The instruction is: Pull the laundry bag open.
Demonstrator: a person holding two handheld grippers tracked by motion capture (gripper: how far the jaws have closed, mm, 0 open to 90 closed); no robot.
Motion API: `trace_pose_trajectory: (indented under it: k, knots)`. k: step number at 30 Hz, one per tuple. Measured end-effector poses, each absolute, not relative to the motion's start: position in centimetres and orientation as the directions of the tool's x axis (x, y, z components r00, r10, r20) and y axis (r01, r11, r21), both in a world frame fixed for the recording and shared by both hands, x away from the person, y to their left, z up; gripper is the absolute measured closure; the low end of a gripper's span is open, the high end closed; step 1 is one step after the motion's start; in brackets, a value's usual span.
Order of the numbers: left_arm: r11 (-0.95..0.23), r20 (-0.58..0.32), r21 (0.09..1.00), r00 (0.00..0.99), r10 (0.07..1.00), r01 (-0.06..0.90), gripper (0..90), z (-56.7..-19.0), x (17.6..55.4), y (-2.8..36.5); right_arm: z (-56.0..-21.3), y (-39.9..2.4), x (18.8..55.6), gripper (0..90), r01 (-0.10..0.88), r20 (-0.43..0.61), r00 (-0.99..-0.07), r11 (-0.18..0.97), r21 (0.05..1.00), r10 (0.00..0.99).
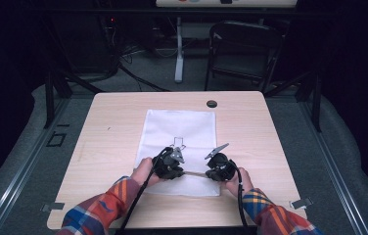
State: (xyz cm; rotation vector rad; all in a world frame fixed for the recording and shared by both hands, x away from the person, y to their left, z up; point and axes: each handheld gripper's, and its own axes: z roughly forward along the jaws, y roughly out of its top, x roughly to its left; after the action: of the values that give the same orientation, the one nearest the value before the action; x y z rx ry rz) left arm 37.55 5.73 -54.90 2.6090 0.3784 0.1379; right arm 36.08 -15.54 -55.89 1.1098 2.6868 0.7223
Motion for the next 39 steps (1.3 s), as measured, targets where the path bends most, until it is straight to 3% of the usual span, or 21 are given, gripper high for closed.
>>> trace_pose_trajectory:
  k: [23,39]
  knots:
    - [-0.814,-0.046,0.496,0.945,0.323,0.302,81.4,-55.4,37.5,6.5,-55.9,-15.8,36.3,90.0,0.588,0.044,-0.755,0.646,0.487,0.654]
    - [-0.812,-0.044,0.497,0.944,0.327,0.304,81.5,-55.3,37.3,7.4,-56.0,-16.1,36.3,90.0,0.591,0.060,-0.753,0.632,0.501,0.656]
